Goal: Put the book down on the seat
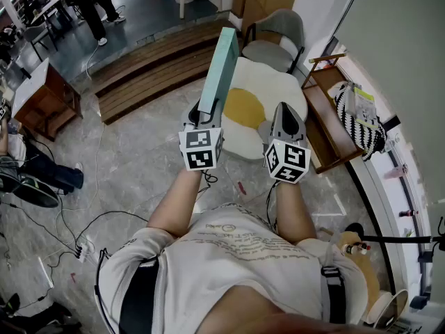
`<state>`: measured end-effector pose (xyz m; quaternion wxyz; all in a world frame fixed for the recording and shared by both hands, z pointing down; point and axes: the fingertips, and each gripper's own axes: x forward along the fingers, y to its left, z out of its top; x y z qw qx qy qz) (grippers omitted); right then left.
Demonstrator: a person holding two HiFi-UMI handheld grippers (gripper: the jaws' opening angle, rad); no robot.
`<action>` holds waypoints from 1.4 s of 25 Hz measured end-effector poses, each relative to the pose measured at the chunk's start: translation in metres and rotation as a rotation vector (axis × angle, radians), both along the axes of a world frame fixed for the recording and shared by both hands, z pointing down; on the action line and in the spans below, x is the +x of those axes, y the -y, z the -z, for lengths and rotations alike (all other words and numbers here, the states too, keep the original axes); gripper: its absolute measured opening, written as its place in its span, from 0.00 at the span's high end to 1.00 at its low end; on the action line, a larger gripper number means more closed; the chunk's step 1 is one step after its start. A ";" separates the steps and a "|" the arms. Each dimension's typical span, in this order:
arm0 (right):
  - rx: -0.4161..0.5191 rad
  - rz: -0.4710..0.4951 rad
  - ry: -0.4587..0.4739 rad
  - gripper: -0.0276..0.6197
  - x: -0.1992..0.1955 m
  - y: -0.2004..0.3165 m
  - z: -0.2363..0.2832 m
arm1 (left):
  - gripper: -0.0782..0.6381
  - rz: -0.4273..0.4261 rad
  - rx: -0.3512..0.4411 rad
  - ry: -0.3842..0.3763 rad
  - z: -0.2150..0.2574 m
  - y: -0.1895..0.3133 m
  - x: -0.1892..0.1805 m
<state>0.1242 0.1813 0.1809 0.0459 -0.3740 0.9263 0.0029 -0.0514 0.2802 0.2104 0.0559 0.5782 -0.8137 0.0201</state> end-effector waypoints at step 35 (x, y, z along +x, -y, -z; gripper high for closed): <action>-0.013 0.025 -0.005 0.91 -0.049 -0.066 -0.017 | 0.65 -0.100 -0.029 -0.054 -0.036 -0.045 -0.027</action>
